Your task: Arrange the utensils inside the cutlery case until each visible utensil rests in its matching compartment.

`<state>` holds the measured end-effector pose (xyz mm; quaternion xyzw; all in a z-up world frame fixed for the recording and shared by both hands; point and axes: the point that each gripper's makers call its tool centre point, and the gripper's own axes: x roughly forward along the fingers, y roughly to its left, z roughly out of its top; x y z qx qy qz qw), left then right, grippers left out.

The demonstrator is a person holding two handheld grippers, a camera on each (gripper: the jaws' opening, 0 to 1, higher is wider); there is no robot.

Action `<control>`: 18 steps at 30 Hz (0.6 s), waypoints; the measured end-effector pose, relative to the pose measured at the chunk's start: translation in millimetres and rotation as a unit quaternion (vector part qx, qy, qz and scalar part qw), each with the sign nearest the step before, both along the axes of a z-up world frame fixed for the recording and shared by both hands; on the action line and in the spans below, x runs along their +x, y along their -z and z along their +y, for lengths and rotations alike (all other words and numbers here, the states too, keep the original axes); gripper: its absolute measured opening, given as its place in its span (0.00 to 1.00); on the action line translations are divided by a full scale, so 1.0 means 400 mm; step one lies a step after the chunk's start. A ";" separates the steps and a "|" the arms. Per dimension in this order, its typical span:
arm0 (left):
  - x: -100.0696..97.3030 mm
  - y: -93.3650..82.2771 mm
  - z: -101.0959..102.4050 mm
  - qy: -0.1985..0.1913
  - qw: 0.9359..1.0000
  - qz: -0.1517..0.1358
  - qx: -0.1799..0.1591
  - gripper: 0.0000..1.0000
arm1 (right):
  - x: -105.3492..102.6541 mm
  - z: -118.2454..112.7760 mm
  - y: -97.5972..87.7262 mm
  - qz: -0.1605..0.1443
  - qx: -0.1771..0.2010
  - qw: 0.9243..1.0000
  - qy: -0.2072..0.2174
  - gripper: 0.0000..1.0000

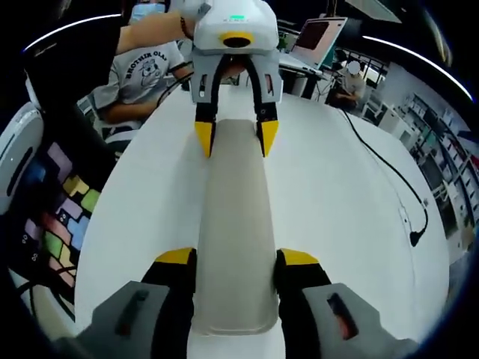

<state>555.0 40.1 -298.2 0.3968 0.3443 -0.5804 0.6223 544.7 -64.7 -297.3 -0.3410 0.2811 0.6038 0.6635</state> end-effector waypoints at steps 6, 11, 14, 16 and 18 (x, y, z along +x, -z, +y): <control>0.026 0.011 -0.025 0.004 1.000 -0.003 -0.002 0.43 | 0.026 -0.023 0.020 0.000 0.000 1.000 0.006 0.43; 0.041 0.025 -0.039 0.006 1.000 0.006 -0.007 0.43 | 0.038 -0.035 0.036 0.009 0.005 1.000 0.008 0.43; 0.052 0.031 -0.044 0.007 1.000 0.009 -0.010 0.43 | 0.047 -0.040 0.041 0.013 0.011 1.000 0.009 0.43; 0.058 0.031 -0.047 0.008 1.000 0.012 -0.013 0.43 | 0.052 -0.043 0.044 0.014 0.014 1.000 0.009 0.43; 0.060 0.032 -0.052 0.006 1.000 0.018 -0.017 0.43 | 0.055 -0.046 0.046 0.018 0.017 1.000 0.008 0.43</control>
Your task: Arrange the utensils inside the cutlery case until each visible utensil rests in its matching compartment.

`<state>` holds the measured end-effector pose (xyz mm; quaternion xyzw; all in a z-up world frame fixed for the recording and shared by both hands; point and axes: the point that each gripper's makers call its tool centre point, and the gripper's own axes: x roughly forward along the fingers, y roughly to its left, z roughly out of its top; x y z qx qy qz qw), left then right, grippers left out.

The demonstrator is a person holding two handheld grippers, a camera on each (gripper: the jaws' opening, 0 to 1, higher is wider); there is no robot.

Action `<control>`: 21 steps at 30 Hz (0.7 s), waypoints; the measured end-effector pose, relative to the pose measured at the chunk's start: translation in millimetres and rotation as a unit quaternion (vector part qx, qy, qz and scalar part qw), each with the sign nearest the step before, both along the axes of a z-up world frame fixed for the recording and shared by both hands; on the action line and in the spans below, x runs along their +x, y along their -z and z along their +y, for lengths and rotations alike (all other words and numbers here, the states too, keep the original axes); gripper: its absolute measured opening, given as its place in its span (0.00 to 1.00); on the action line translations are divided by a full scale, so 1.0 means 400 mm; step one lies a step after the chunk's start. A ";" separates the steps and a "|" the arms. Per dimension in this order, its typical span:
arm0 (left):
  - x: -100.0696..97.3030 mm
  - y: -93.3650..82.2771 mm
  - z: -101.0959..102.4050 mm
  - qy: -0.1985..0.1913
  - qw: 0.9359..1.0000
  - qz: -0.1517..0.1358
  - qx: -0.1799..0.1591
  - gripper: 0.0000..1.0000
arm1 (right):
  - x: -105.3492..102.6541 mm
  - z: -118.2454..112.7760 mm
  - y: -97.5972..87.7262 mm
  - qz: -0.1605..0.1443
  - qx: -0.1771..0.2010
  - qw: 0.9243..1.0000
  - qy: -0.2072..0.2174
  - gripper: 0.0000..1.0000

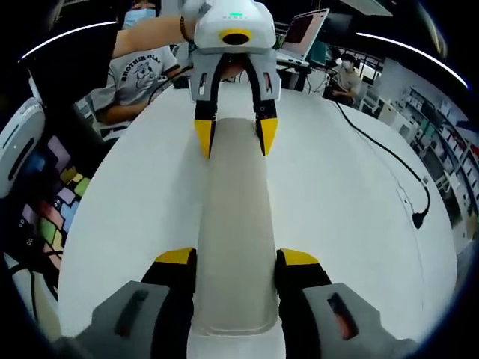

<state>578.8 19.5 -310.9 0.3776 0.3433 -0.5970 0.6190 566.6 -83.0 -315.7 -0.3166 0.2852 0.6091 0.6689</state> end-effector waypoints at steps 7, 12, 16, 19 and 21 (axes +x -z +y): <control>-0.001 0.015 -0.002 -0.004 1.000 0.011 0.005 0.43 | 0.003 0.001 0.010 0.011 0.007 1.000 -0.003 0.44; 0.000 0.022 0.001 -0.004 1.000 0.015 0.007 0.43 | 0.003 0.002 0.008 0.015 0.013 1.000 -0.002 0.44; 0.001 0.021 0.001 -0.005 1.000 0.022 0.004 0.43 | 0.004 0.002 0.007 0.021 0.023 1.000 -0.002 0.44; -0.001 0.022 0.001 -0.005 1.000 0.027 0.003 0.43 | 0.006 0.002 0.007 0.030 0.033 0.999 0.005 0.44; 0.000 0.022 0.000 -0.002 1.000 0.027 0.002 0.44 | 0.005 0.001 0.005 0.032 0.039 0.999 0.009 0.44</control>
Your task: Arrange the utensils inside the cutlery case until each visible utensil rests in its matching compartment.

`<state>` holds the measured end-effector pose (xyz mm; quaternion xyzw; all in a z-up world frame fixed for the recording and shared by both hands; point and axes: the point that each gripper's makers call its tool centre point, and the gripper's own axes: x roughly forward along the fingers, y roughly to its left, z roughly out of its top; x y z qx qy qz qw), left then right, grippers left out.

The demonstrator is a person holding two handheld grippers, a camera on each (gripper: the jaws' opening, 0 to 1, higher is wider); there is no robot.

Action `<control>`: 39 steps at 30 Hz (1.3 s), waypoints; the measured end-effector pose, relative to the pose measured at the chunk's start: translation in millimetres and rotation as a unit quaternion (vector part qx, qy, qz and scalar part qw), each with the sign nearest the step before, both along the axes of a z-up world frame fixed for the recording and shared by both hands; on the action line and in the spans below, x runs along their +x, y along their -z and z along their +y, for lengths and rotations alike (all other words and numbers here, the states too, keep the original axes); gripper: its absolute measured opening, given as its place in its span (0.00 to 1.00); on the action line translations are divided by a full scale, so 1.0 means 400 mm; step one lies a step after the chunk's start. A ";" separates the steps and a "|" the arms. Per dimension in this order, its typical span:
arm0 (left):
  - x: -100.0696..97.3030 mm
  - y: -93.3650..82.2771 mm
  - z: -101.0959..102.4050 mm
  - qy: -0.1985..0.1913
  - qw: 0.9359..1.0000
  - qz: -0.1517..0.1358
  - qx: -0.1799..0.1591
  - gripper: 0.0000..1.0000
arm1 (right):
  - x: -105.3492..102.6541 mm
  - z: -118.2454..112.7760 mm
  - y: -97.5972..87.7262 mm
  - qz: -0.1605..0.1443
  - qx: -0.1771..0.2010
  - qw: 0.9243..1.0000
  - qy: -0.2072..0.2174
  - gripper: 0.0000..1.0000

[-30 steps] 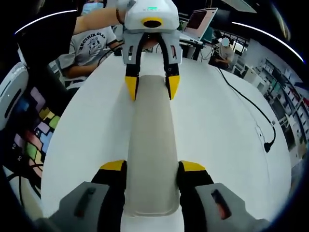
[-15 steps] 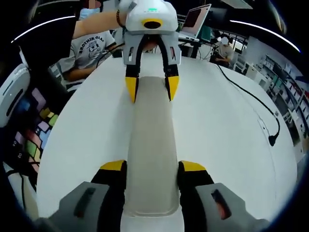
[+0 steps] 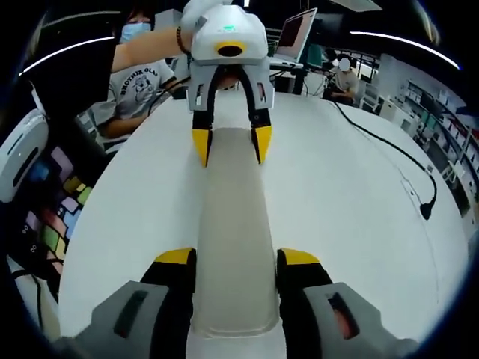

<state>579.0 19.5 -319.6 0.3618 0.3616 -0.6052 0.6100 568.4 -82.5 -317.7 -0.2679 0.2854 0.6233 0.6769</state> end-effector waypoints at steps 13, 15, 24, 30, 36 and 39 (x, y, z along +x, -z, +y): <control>-0.001 0.006 -0.003 0.007 1.000 0.000 0.004 0.44 | 0.024 -0.065 -0.078 -0.026 0.065 0.994 0.086 0.52; -0.001 0.007 -0.004 0.009 1.000 0.000 0.003 0.44 | 0.041 -0.081 -0.119 -0.046 0.095 0.987 0.118 0.52; -0.003 0.015 -0.003 0.013 1.000 0.005 0.006 0.45 | 0.111 -0.167 -0.302 -0.146 0.210 0.929 0.269 0.51; -0.003 0.015 -0.001 0.013 1.000 0.005 0.005 0.45 | 0.097 -0.228 -0.364 -0.201 0.232 0.887 0.345 0.52; -0.003 0.016 0.000 0.013 1.000 0.005 0.006 0.45 | 0.056 -0.274 -0.397 -0.268 0.234 0.847 0.395 0.53; -0.002 0.016 0.000 0.013 1.000 0.005 0.006 0.45 | 0.023 -0.305 -0.422 -0.314 0.234 0.820 0.417 0.54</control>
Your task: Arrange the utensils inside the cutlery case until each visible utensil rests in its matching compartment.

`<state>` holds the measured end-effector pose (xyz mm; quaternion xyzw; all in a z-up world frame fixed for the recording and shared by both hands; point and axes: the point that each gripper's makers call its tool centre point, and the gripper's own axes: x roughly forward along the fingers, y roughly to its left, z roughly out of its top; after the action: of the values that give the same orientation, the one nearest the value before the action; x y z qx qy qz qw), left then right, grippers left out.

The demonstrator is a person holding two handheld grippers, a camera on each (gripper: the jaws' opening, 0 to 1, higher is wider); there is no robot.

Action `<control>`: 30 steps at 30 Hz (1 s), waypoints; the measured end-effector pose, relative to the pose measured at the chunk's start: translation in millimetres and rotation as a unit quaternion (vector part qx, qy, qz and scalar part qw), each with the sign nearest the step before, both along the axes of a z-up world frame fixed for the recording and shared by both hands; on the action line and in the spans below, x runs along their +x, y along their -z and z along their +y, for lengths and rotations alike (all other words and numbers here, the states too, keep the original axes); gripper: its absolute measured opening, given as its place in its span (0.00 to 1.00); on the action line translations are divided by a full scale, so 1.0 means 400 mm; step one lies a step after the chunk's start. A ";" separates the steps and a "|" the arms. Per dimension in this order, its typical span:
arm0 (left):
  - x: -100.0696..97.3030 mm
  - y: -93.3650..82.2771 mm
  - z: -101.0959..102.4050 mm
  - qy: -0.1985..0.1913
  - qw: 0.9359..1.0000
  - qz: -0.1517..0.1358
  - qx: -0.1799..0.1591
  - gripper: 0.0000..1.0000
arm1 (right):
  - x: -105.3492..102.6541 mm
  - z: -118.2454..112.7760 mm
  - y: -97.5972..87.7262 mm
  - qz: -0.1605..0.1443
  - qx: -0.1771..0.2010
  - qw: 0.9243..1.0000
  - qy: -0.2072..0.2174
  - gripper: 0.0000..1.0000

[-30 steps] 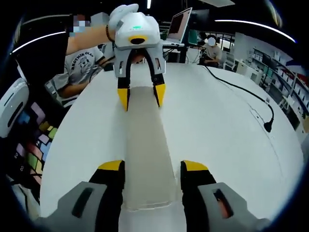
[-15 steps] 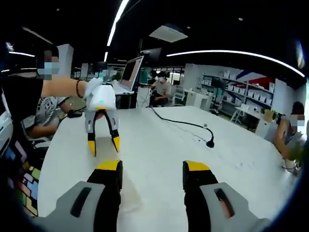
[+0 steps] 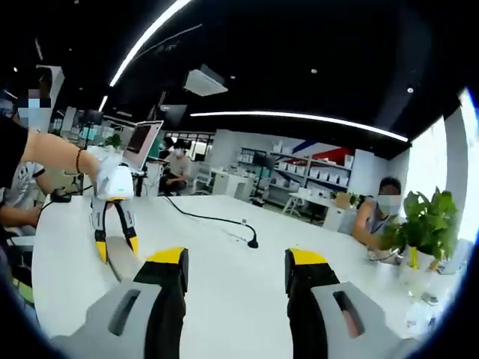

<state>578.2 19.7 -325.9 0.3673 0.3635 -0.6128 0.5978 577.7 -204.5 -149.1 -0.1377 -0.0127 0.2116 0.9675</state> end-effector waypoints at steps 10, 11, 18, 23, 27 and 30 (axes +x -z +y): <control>-0.001 0.000 0.000 0.001 1.000 0.000 0.002 0.45 | -0.101 -0.071 -0.044 -0.064 0.004 0.995 0.075 0.56; -0.001 0.000 0.000 0.002 1.000 0.000 0.001 0.45 | -0.111 -0.085 -0.049 -0.069 0.012 0.994 0.083 0.56; -0.003 0.000 0.000 0.006 1.000 0.000 -0.006 0.45 | -0.137 -0.136 -0.028 -0.062 0.036 0.991 0.115 0.61; -0.003 0.000 0.000 0.010 1.000 0.000 -0.007 0.45 | -0.141 -0.149 -0.017 -0.055 0.036 0.990 0.125 0.65; -0.001 0.000 -0.001 0.014 1.000 0.000 -0.010 0.46 | -0.142 -0.154 -0.013 -0.051 0.045 0.989 0.129 0.69; -0.001 -0.001 -0.001 0.016 1.000 0.000 -0.011 0.46 | -0.140 -0.157 0.000 -0.039 0.049 0.989 0.134 0.75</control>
<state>577.8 19.4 -325.6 0.3669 0.3508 -0.6264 0.5916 521.9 -267.5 -149.0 -0.0984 -0.0420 0.0734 0.9916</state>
